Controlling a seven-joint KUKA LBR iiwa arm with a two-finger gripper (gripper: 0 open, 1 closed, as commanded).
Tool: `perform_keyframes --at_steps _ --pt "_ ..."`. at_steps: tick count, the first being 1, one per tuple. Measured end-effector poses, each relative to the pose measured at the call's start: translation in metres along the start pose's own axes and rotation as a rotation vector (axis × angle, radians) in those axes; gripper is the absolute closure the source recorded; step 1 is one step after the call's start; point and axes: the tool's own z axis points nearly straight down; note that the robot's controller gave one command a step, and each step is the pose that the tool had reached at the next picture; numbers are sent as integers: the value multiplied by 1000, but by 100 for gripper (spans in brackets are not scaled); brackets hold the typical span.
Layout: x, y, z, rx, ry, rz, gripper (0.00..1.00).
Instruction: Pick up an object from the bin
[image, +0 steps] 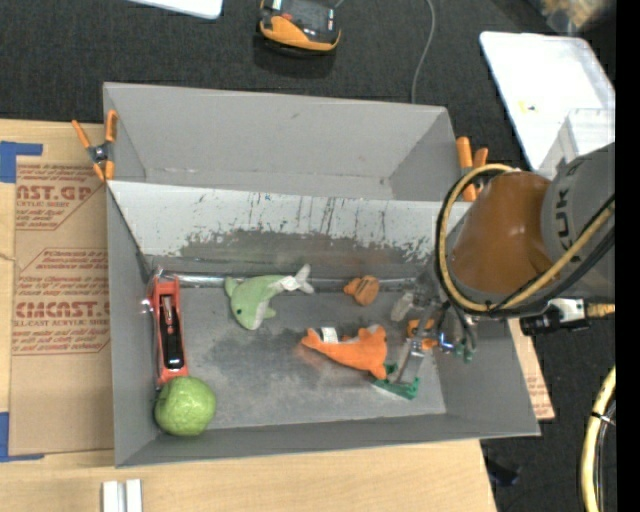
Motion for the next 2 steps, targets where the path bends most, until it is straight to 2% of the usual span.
perform_keyframes --at_steps 1,2 --pt "9 1 -2 -1 -6 177 0" --pt "6 35 10 -1 -5 252 0"
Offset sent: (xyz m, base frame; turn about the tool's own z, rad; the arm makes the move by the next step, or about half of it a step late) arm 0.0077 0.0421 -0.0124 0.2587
